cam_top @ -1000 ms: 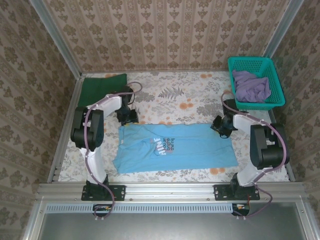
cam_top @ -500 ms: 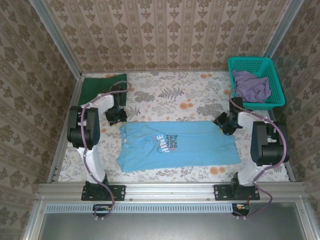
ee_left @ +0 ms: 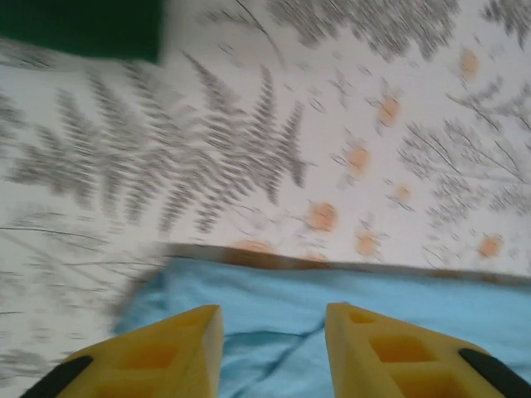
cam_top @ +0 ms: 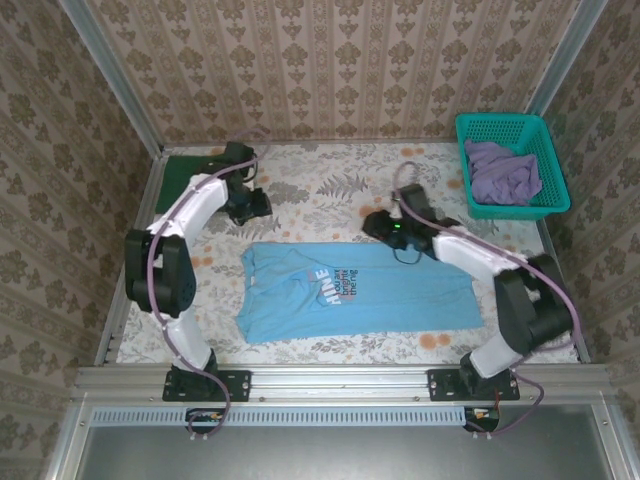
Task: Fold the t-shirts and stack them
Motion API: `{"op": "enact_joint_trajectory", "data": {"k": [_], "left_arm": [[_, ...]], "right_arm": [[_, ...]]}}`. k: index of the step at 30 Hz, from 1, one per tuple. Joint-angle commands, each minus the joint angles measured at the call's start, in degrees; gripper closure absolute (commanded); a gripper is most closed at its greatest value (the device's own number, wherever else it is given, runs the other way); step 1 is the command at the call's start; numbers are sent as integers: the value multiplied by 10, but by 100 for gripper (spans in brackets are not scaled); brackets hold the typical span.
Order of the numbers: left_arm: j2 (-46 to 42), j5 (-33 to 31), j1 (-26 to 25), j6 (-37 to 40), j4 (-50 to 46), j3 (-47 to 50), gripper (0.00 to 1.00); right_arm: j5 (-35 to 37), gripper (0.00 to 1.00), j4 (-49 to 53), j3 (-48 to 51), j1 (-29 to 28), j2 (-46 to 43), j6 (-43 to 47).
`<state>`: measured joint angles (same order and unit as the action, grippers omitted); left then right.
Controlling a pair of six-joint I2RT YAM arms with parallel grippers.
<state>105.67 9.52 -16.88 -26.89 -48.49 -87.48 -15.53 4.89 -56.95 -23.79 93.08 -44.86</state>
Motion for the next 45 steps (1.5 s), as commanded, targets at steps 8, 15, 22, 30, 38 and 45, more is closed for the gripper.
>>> {"op": "enact_joint_trajectory", "data": {"k": [8, 15, 22, 30, 38, 45], "left_arm": [[112, 83, 19, 42, -31, -4, 70], [134, 76, 25, 54, -38, -3, 71], [144, 56, 24, 61, -41, 2, 71], [159, 23, 23, 63, -48, 0, 71], [170, 22, 20, 61, -56, -20, 71], [176, 2, 19, 57, -66, -28, 71]], "right_arm": [[-58, 71, 134, -343, -140, 300, 55], [-54, 74, 211, -460, -156, 390, 89], [-46, 74, 232, -471, -158, 397, 105], [-40, 73, 238, -468, -164, 394, 111], [-40, 78, 256, -492, -168, 407, 121], [-39, 89, 275, -492, -168, 394, 128]]}}
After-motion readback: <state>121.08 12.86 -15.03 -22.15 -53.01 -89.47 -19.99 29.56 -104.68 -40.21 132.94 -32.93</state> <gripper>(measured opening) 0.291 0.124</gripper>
